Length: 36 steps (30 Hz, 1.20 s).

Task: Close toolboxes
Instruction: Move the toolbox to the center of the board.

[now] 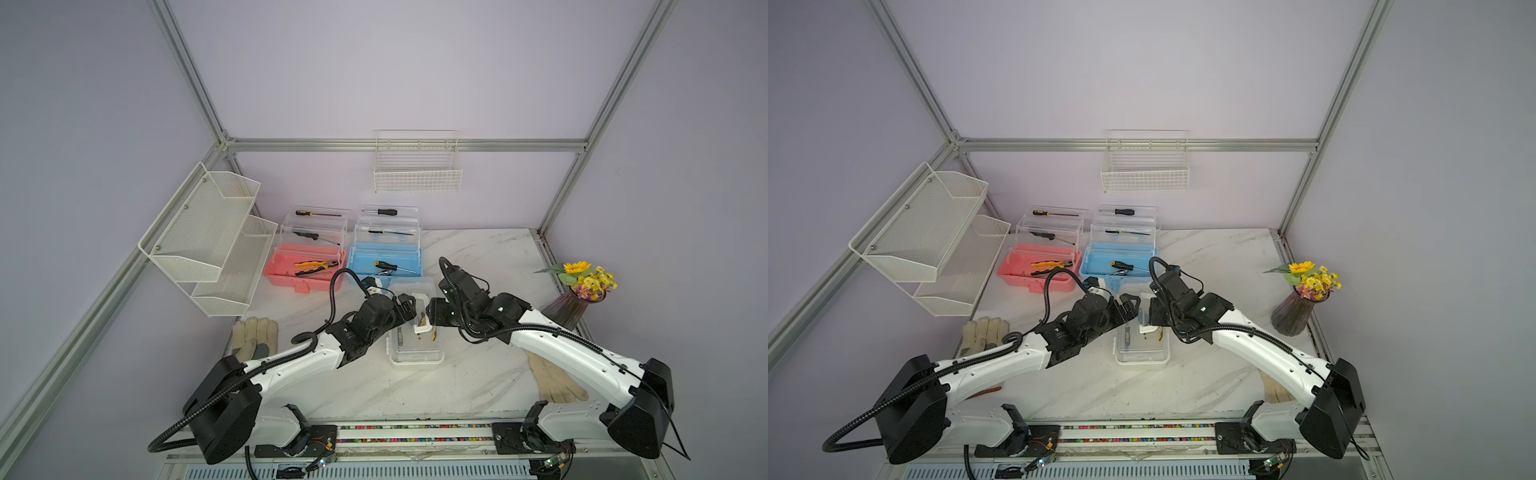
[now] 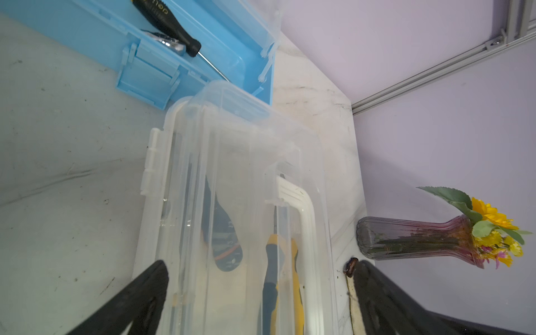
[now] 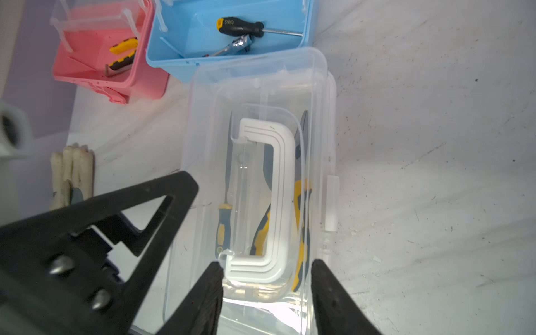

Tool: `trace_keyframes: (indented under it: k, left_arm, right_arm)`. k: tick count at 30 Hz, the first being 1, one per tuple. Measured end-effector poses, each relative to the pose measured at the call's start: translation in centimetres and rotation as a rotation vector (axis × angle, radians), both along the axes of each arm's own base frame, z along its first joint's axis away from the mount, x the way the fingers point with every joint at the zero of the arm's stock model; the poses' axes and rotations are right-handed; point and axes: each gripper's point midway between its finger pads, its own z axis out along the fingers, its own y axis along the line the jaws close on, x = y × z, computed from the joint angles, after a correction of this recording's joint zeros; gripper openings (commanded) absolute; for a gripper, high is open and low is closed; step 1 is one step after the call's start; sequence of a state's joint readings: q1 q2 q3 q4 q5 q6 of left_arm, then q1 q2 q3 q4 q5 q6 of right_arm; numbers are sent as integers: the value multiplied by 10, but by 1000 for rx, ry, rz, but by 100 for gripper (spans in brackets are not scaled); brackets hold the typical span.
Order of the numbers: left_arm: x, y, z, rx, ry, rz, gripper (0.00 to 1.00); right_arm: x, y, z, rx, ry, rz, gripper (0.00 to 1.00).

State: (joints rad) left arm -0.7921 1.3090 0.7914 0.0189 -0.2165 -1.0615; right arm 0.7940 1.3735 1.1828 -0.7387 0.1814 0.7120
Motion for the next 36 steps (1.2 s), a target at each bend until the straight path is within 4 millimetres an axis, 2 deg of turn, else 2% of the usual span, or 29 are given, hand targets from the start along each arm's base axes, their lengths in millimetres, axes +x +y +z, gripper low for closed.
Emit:
trace_keyframes:
  k: [6, 14, 21, 26, 29, 36]
  left_arm:
    - [-4, 14, 30, 17, -85, -1, 100]
    - [-5, 31, 40, 60, -118, 3, 100]
    - [-4, 40, 43, 69, -119, 13, 100]
    - [-6, 44, 47, 70, -127, 13, 100]
    - [-7, 46, 52, 69, -138, 13, 100]
    - [-9, 48, 50, 82, -132, 10, 100]
  right_arm:
    - [6, -3, -32, -114, 52, -38, 52]
    - [19, 6, -53, -164, 83, -45, 51]
    - [32, 16, -52, -160, 60, -53, 49]
    - [38, 12, -52, -145, 49, -60, 42]
    - [41, -6, -52, -133, 49, -78, 40]
    - [50, -96, -52, -178, 88, -225, 36]
